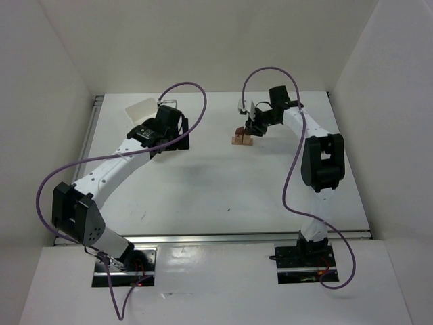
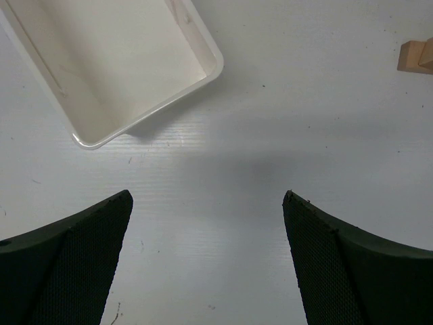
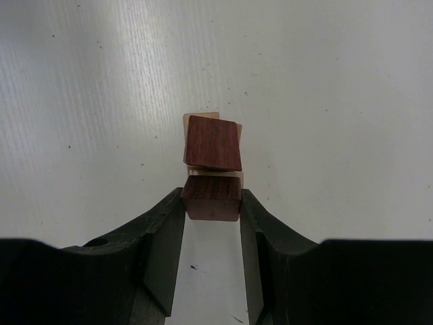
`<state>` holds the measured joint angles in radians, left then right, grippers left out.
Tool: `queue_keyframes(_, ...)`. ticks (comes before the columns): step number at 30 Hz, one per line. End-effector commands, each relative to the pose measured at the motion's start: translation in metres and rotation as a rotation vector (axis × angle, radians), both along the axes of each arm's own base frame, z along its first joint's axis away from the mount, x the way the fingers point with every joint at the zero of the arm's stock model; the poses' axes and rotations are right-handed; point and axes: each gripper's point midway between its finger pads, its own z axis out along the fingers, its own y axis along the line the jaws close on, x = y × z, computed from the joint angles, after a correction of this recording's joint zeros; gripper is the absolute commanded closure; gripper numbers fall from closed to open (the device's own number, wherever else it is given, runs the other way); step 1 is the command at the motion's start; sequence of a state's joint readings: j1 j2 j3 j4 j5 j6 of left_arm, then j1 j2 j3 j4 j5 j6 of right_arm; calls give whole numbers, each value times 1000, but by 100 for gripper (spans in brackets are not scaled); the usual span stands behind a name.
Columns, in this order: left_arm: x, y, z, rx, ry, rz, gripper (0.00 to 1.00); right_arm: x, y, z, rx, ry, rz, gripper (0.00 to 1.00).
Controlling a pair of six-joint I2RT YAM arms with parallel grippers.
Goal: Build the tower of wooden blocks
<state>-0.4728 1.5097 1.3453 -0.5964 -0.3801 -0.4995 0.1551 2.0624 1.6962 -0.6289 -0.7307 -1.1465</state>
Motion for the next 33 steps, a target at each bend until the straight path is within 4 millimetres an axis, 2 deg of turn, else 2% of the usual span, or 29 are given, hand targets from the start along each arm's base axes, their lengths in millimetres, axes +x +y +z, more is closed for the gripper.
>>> queue_keyframes(1,7,-4,12,-14,-32,2,3,10,8,15,8,-44,8,71)
queue_keyframes(2,7,-4,12,-14,-32,2,3,8,12,14,12,-36,9,71)
queue_keyframes(6,7,-4,12,-14,-32,2,3,8,11,9,8,-12,-10,71)
queue_keyframes(16,7,-4,8,-5,-15,2,3,13,9,10,0,-27,-27,69)
queue_keyframes(17,7,-4,8,-5,-15,2,3,13,9,5,2,-10,-34,69)
queue_keyframes(20,7,-4,4,-1,-7,2,3,17,10,10,5,-28,-34,69)
queue_keyframes(22,7,-4,4,-1,-7,2,3,16,13,9,-2,-30,-30,65)
queue_keyframes(31,7,-4,4,-1,-7,2,3,18,12,9,-2,-25,-50,64)
queue_keyframes(33,7,-4,4,-1,-7,2,3,18,11,9,-9,-27,-55,59)
